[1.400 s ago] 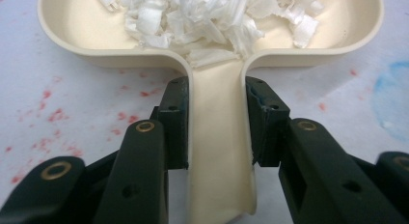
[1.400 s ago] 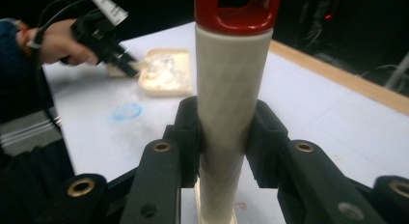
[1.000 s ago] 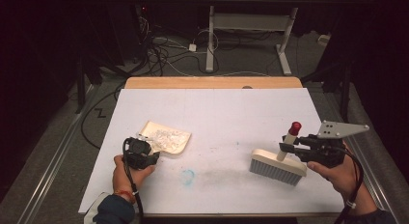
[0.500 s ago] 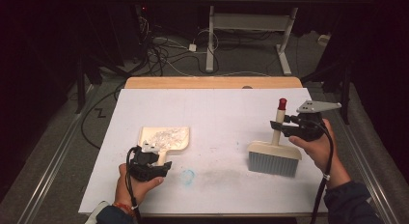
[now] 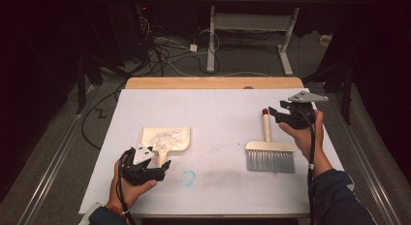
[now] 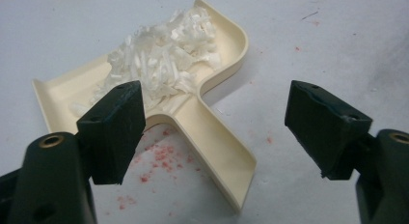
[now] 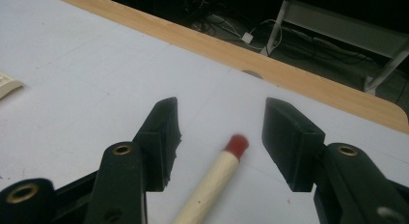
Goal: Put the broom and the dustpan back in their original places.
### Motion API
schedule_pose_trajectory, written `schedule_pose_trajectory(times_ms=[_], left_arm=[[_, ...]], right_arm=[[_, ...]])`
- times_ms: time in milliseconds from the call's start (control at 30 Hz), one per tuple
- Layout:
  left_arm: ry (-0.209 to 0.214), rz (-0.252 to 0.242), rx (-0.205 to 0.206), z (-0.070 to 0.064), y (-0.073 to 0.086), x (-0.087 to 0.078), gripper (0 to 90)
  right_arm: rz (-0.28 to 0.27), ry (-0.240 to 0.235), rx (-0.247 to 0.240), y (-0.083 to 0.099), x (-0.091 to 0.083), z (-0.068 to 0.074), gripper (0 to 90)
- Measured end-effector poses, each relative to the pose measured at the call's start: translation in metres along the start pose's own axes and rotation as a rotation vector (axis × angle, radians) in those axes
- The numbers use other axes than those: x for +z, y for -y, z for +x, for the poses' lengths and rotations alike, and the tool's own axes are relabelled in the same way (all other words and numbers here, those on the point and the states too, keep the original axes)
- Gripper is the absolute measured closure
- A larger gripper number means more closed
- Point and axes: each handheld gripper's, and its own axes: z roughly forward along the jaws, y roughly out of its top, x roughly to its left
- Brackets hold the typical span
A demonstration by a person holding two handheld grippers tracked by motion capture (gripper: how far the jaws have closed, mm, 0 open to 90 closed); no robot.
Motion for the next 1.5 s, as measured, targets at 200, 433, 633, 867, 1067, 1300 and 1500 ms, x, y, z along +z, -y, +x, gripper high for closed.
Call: schedule_pose_trajectory(times_ms=[200,433,633,867,1067,1300,1500], left_arm=[[0.006,-0.021,0.067,-0.003,0.007,-0.003,20.8],[0.005,-0.025,0.113,-0.007,0.014,-0.003,20.8],[0.010,-0.023,0.121,-0.010,0.017,-0.001,19.7],[0.002,-0.040,0.134,-0.010,0.017,-0.003,18.7],[-0.015,-0.048,0.175,-0.012,0.017,-0.003,18.7],[-0.010,-0.051,0.180,-0.012,0.017,-0.003,18.7],[-0.011,-0.050,0.186,-0.013,0.017,-0.003,18.7]], right_arm=[[-0.060,-0.007,0.013,0.005,-0.008,0.005,44.8],[-0.117,-0.019,-0.022,0.010,-0.022,0.018,39.3],[-0.164,-0.044,-0.034,0.015,-0.034,0.031,34.0],[-0.204,-0.042,-0.065,0.021,-0.049,0.041,29.3],[-0.227,-0.050,-0.080,0.025,-0.062,0.044,28.2],[-0.231,-0.057,-0.113,0.030,-0.073,0.051,26.7],[-0.232,-0.055,-0.124,0.035,-0.080,0.055,26.1]])
